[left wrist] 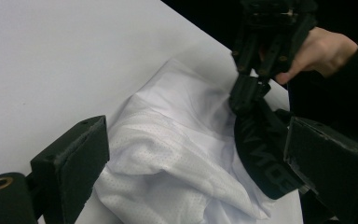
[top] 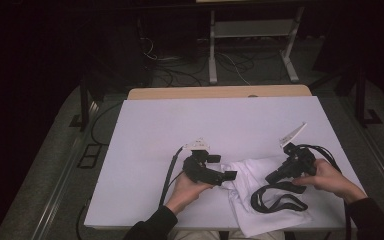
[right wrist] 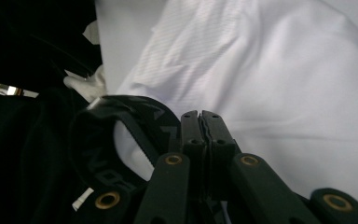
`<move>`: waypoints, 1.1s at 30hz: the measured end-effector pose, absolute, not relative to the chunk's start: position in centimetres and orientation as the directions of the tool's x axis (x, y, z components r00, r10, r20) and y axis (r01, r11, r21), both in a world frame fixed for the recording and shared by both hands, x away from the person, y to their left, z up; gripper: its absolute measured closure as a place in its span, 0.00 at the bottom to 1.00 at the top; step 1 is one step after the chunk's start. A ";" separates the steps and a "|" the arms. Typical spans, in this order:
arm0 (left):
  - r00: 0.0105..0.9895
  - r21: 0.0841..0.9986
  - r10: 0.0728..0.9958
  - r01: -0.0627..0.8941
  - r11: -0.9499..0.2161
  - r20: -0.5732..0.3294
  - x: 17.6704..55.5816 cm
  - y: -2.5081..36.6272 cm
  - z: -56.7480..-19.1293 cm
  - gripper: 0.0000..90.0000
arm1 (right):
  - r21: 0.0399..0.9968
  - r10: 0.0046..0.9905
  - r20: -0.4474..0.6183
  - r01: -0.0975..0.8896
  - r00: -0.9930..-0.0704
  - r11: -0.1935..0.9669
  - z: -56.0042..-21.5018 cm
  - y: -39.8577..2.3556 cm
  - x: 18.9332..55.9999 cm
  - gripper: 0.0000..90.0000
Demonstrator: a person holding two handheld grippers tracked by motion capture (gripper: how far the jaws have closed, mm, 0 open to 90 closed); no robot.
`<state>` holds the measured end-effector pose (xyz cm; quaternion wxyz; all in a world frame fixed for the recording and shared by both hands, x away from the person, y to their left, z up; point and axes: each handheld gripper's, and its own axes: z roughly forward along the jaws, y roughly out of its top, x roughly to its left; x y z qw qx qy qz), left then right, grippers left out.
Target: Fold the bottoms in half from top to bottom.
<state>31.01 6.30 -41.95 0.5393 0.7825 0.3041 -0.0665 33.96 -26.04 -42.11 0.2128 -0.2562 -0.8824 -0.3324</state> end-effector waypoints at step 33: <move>0.770 0.778 0.451 0.587 -0.224 -0.451 31.8 6.0 -42.7 0.06 | 0.449 0.279 0.543 0.555 -0.792 0.700 -44.9 -25.9 27.0 0.96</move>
